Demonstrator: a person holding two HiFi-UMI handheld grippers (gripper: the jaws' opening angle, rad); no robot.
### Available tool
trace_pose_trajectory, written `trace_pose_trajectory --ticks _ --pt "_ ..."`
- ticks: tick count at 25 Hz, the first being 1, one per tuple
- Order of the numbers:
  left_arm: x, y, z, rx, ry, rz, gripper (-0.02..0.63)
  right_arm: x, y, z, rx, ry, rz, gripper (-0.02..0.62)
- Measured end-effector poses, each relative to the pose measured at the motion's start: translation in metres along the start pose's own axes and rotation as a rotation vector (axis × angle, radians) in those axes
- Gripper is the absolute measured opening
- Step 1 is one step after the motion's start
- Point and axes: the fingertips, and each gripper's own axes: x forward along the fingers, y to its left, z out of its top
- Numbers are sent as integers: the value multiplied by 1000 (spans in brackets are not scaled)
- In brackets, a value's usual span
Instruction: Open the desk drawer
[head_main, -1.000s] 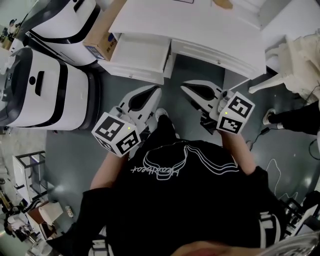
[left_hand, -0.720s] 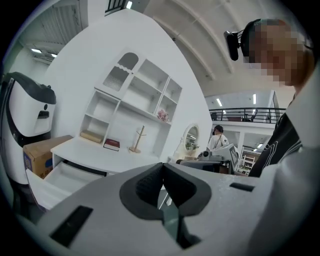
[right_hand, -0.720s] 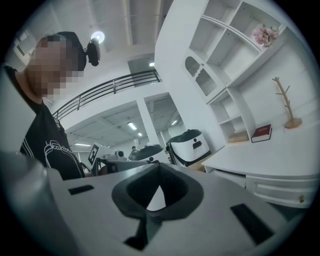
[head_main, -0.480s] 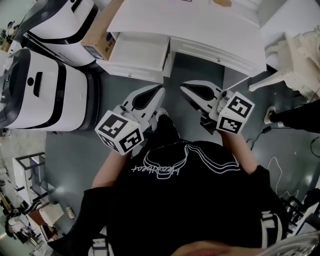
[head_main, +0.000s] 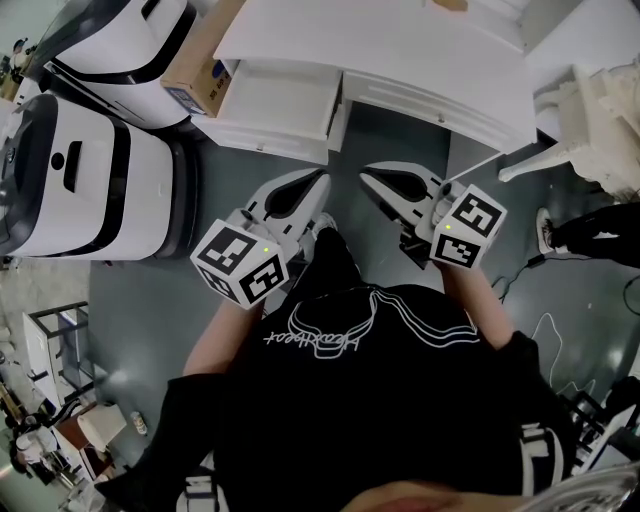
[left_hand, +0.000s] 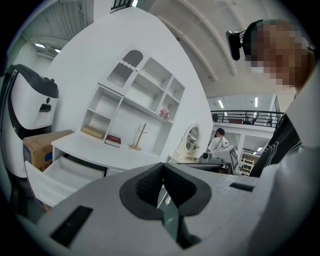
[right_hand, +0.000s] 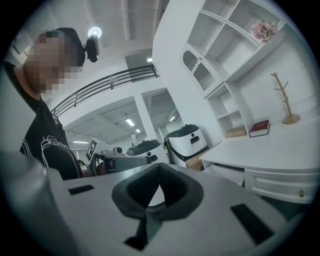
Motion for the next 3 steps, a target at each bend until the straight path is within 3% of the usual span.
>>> trace_pose_trajectory --ticks 3 --pt "0 4 -4 -3 5 -1 5 3 -2 -4 2 4 -4 6"
